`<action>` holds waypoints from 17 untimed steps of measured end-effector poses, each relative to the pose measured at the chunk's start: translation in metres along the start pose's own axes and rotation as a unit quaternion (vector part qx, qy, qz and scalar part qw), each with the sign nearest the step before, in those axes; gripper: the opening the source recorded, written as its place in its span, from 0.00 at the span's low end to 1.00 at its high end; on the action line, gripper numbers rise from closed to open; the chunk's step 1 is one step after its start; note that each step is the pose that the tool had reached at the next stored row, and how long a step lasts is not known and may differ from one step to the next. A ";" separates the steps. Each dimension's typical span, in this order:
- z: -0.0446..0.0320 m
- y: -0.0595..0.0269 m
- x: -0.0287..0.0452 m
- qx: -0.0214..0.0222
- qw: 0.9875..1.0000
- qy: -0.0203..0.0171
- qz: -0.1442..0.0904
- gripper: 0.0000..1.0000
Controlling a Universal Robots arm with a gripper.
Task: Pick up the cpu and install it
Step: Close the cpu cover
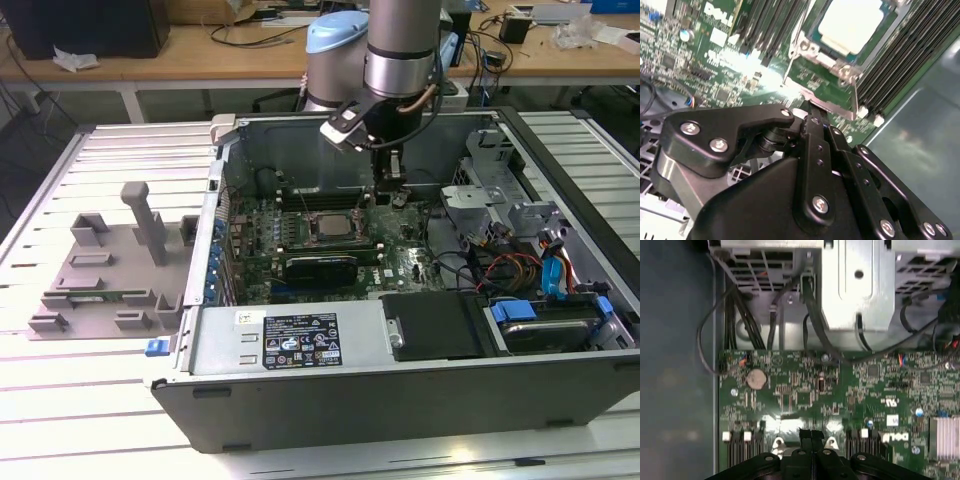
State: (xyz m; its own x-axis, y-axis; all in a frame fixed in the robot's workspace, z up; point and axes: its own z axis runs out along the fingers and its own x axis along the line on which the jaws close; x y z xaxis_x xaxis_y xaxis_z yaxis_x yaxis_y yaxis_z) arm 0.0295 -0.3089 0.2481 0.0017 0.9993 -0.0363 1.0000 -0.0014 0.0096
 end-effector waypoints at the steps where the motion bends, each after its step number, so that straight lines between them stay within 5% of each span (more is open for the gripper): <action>1: 0.0000 -0.0024 0.0000 0.000 1.000 0.000 0.000 0.11; 6: -0.0001 -0.0166 0.0002 0.000 1.000 0.000 0.000 0.11; 13: -0.0001 -0.0173 0.0002 0.000 1.000 0.000 0.000 0.11; 17: 0.0023 -0.0316 0.0003 0.000 1.000 0.000 0.000 0.11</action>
State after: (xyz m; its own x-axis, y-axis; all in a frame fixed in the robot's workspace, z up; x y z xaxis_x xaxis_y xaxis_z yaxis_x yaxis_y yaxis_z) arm -0.0020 -0.3087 0.2455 0.0021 0.9993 -0.0361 0.9999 -0.0017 0.0103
